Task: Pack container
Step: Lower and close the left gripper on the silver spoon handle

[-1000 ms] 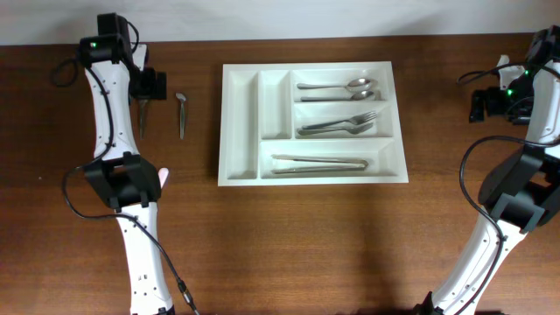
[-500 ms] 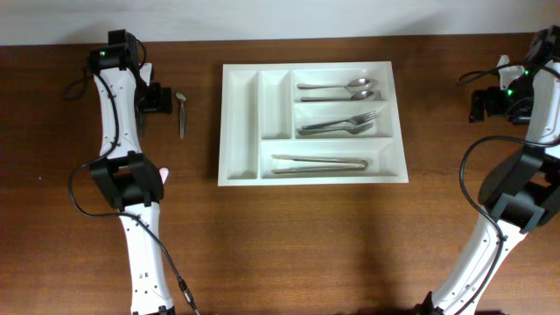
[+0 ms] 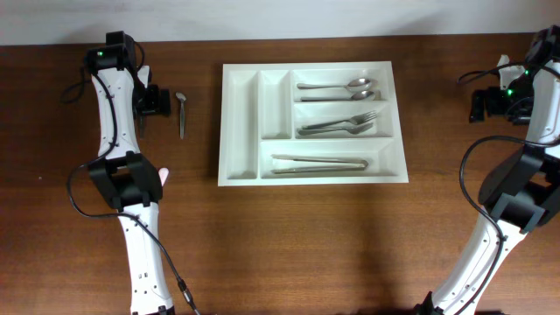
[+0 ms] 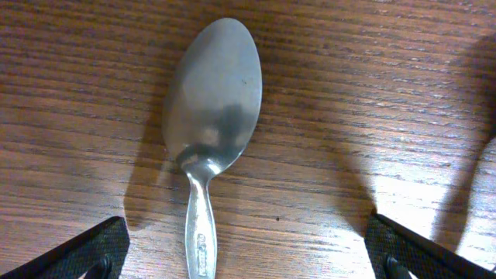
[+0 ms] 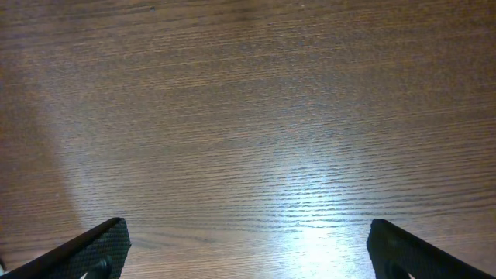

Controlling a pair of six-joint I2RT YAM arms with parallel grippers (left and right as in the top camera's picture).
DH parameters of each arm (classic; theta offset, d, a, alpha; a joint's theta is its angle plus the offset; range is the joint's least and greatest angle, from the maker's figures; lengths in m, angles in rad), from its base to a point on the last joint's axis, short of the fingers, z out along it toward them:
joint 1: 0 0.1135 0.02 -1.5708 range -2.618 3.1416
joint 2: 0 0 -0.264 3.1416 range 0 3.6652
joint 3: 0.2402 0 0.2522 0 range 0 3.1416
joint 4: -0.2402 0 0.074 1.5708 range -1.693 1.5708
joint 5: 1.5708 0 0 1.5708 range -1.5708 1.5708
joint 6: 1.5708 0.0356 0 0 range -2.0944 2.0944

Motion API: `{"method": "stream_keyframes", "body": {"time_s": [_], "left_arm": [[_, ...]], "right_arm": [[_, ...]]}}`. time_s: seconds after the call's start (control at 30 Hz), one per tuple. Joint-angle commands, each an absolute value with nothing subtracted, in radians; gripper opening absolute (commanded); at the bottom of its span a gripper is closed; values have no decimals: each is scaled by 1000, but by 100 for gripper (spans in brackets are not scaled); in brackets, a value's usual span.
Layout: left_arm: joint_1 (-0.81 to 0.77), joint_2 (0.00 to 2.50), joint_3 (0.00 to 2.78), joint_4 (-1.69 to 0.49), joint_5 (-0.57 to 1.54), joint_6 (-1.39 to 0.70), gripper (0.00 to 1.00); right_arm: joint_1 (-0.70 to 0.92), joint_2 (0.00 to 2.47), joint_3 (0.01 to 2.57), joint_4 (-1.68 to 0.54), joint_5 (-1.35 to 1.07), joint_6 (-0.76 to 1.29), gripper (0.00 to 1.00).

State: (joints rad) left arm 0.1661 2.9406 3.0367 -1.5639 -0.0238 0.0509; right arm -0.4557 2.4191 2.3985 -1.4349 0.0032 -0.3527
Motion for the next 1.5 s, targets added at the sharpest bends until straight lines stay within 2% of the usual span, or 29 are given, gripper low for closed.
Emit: {"method": "stream_keyframes", "body": {"time_s": [0.0, 0.1, 0.13, 0.17, 0.27, 0.37, 0.53, 0.67, 0.83, 0.93, 1.47], "left_arm": [[175, 2964, 3043, -1570, -18, 38, 99], [175, 2964, 3043, -1573, -18, 38, 99], [175, 2964, 3043, -1573, -18, 38, 96], [175, 2964, 3043, -1573, -18, 38, 92], [175, 2964, 3043, -1576, -18, 38, 69], [175, 2964, 3043, -1576, -18, 38, 56], [175, 2964, 3043, -1576, -19, 38, 40], [175, 2964, 3043, -1576, -19, 38, 21], [175, 2964, 3043, -1571, -18, 38, 12], [175, 2964, 3043, -1572, -19, 38, 2], [144, 2919, 3140, -1623, -21, 61, 2]], "right_arm": [[-452, 2398, 2394, -1434, 8, -362, 99], [-452, 2398, 2394, -1434, 8, -362, 98], [-452, 2398, 2394, -1434, 8, -362, 99], [-452, 2398, 2394, -1434, 8, -362, 99], [-452, 2398, 2394, -1434, 8, -362, 99], [-452, 2398, 2394, -1434, 8, -362, 99], [-452, 2398, 2394, -1434, 8, -362, 99], [-452, 2398, 2394, -1434, 8, -362, 99], [-452, 2398, 2394, -1434, 8, -362, 99], [-452, 2398, 2394, -1435, 8, -362, 99], [-452, 2398, 2394, -1434, 8, -362, 99]]}}
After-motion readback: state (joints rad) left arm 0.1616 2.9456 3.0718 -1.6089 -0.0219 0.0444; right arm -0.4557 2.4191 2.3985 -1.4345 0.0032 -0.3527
